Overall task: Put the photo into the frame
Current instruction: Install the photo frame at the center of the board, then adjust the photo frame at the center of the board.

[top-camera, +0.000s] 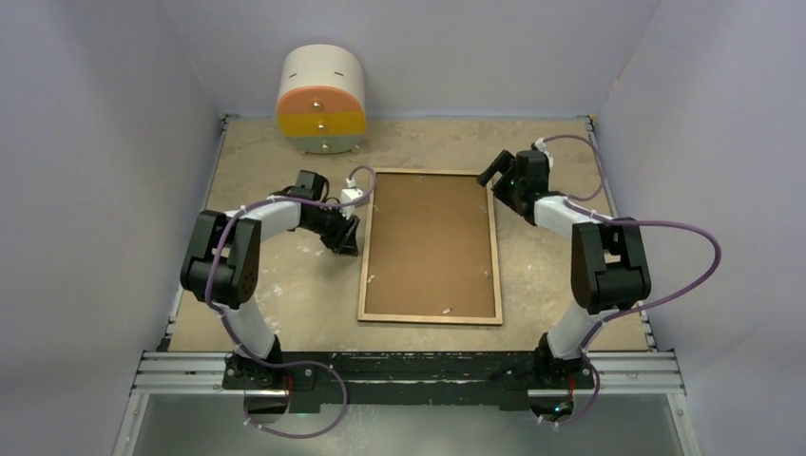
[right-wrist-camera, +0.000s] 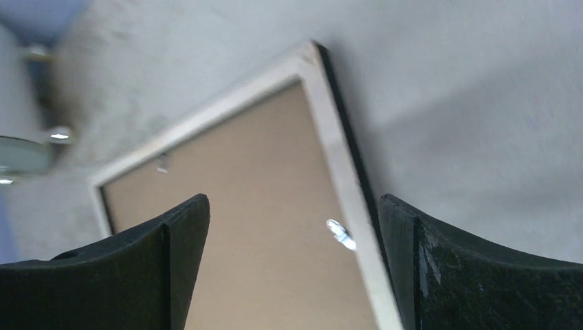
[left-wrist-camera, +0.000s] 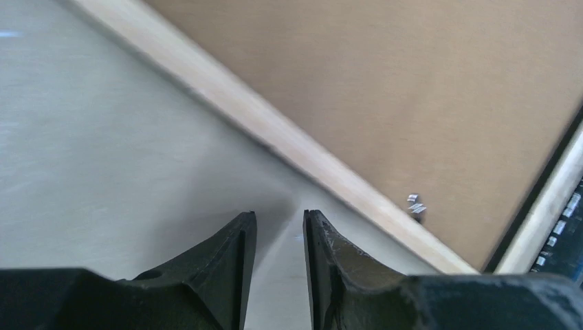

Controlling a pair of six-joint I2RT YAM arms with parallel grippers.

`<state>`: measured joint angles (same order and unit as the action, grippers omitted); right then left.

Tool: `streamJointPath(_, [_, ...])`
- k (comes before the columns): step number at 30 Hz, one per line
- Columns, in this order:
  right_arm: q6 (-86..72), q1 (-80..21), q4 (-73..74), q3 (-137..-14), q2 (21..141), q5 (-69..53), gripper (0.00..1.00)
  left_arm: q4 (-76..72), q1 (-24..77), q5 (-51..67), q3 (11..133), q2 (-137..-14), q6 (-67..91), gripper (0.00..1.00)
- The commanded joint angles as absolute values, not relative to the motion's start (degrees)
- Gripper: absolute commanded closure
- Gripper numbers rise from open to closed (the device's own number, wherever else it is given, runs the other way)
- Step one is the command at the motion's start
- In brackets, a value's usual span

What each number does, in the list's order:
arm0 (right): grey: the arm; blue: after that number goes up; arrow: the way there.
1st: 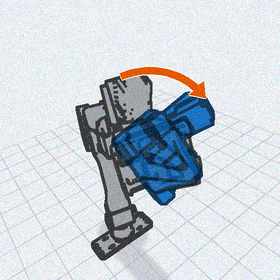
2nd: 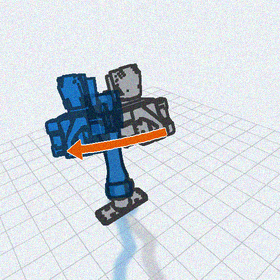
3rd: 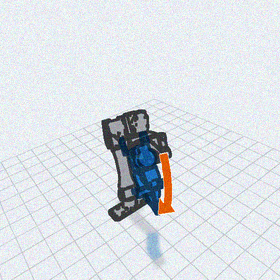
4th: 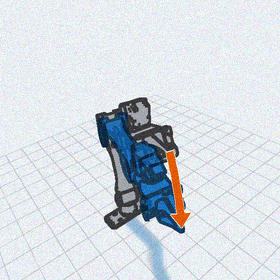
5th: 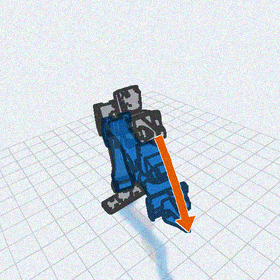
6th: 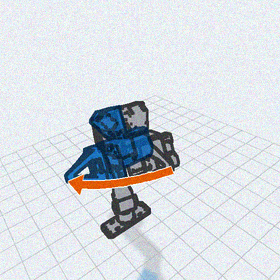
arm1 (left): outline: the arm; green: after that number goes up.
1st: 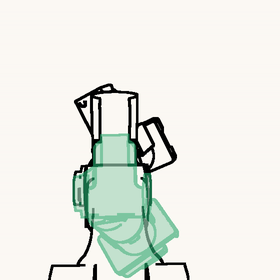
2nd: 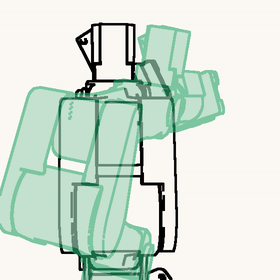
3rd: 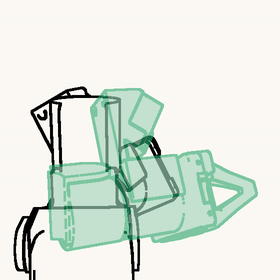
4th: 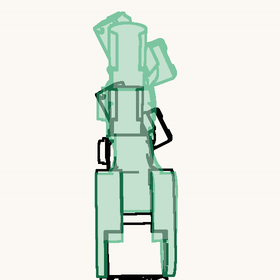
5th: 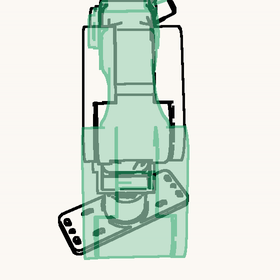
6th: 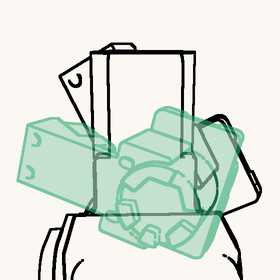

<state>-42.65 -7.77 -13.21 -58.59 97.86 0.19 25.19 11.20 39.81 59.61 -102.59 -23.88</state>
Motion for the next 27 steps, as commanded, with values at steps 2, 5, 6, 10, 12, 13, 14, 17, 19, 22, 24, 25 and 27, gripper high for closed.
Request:
streamJointPath(2, [-42.2, -8.0, -9.3, -56.4, 101.4, 0.8, 0.06, 24.5, 16.4, 33.4, 53.8, -97.7, -28.3, 0.65])
streamJointPath(5, [-40.9, -8.1, -10.3, -59.1, 105.4, -3.0, 0.06, 24.3, 18.7, 32.3, 51.7, -96.4, -28.4, 0.65])
streamJointPath(6, [-41.1, -8.3, -11.0, -59.7, 106.7, -5.4, 0.07, 24.3, 19.4, 32.1, 51.3, -96.1, -28.3, 0.65])
streamJointPath(10, [-40.6, -11.6, -10.5, -65.8, 112.0, -11.9, 0.08, 24.3, 23.0, 32.4, 50.8, -95.3, -27.7, 0.65])
streamJointPath(12, [-39.2, -14.8, -8.4, -71.4, 115.0, -13.6, 0.08, 25.0, 25.5, 32.6, 52.0, -95.2, -27.8, 0.65])
streamJointPath(13, [-38.8, -16.6, -7.9, -73.9, 116.3, -14.7, 0.08, 25.6, 26.8, 32.6, 52.8, -95.2, -27.9, 0.64])
streamJointPath(14, [-38.4, -18.2, -7.3, -76.2, 117.7, -15.9, 0.08, 26.1, 28.0, 33.1, 53.6, -95.1, -27.9, 0.63])
streamJointPath(17, [-37.5, -22.8, -5.0, -83.1, 121.2, -18.7, 0.09, 29.0, 31.6, 34.8, 56.0, -94.7, -28.8, 0.55])
streamJointPath(19, [-37.0, -23.9, -3.2, -85.6, 121.4, -17.8, 0.08, 31.6, 34.0, 36.0, 56.9, -94.1, -30.4, 0.43])
streamJointPath(22, [-37.1, -23.5, -1.5, -85.1, 118.7, -14.9, 0.05, 36.8, 34.6, 37.3, 58.3, -92.0, -34.9, 0.2])
streamJointPath(24, [-35.7, -22.2, -0.2, -84.5, 115.6, -11.4, 0.01, 41.1, 34.0, 36.1, 60.4, -90.0, -38.0, 0.16])
streamJointPath(25, [-35.3, -21.3, -0.1, -83.6, 113.8, -10.0, 0.01, 43.2, 32.9, 36.1, 62.3, -88.5, -39.5, 0.15])
streamJointPath(27, [-35.1, -19.3, 1.8, -81.2, 109.4, -7.0, 0.01, 47.7, 29.6, 36.6, 66.0, -86.9, -42.6, 0.13])
